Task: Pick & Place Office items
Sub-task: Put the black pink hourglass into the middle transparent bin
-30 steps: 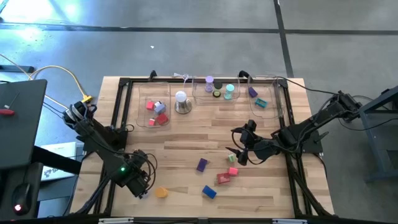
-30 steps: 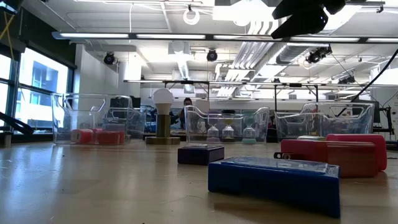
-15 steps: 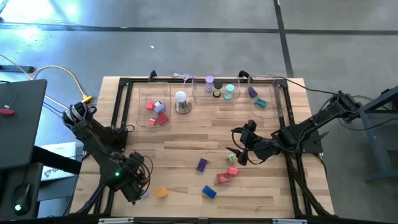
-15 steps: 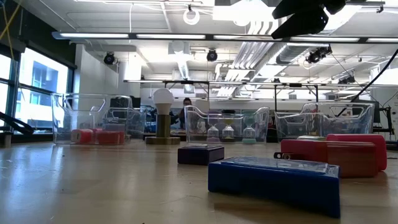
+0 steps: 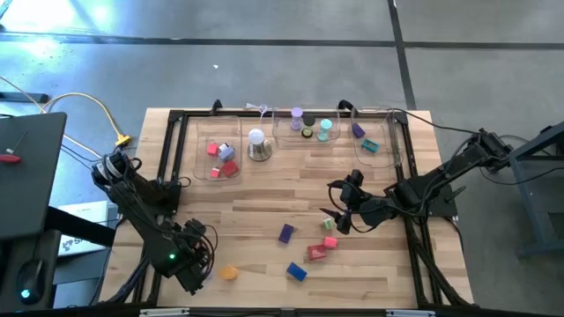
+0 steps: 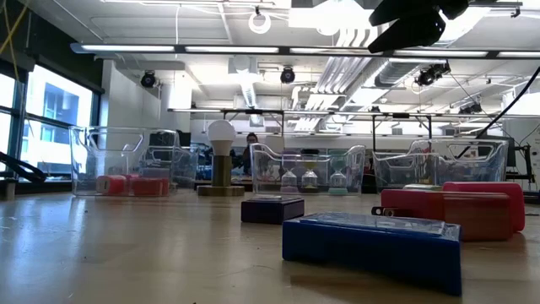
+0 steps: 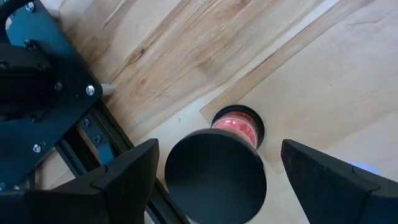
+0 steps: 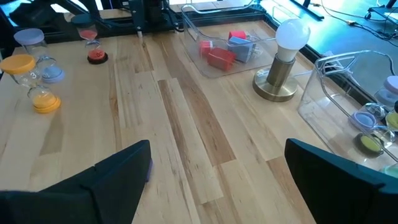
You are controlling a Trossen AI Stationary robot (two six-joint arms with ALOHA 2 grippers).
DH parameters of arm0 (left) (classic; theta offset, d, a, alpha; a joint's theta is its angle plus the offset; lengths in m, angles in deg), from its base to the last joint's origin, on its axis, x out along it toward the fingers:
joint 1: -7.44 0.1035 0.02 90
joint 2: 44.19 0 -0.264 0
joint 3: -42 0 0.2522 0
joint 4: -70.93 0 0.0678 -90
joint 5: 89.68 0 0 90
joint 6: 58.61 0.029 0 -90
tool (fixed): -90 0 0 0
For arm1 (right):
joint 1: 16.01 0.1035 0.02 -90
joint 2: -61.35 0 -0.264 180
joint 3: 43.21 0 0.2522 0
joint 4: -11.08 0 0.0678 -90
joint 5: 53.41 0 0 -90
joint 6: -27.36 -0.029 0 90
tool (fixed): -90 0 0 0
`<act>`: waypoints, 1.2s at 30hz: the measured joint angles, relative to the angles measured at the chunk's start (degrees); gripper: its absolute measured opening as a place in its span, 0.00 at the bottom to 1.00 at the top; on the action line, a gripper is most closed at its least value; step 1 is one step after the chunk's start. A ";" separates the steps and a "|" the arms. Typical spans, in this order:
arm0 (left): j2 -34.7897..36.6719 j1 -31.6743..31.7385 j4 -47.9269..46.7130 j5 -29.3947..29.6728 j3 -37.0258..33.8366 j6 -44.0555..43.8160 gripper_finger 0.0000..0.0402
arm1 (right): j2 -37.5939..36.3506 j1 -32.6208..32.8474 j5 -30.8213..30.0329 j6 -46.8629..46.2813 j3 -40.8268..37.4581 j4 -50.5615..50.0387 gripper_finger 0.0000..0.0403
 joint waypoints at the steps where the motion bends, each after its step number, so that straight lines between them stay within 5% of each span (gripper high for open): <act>1: -0.36 0.00 0.02 -0.03 0.00 0.00 0.82 | 0.00 0.00 -0.01 0.00 0.00 -0.02 0.89; 24: -1.41 0.00 0.92 -0.43 0.00 -2.85 0.81 | 0.00 0.00 -0.10 0.04 0.00 -0.02 0.89; 36: -1.38 0.00 1.05 -0.26 0.05 -3.07 0.54 | 0.02 -0.02 -0.12 0.07 0.00 -0.37 0.89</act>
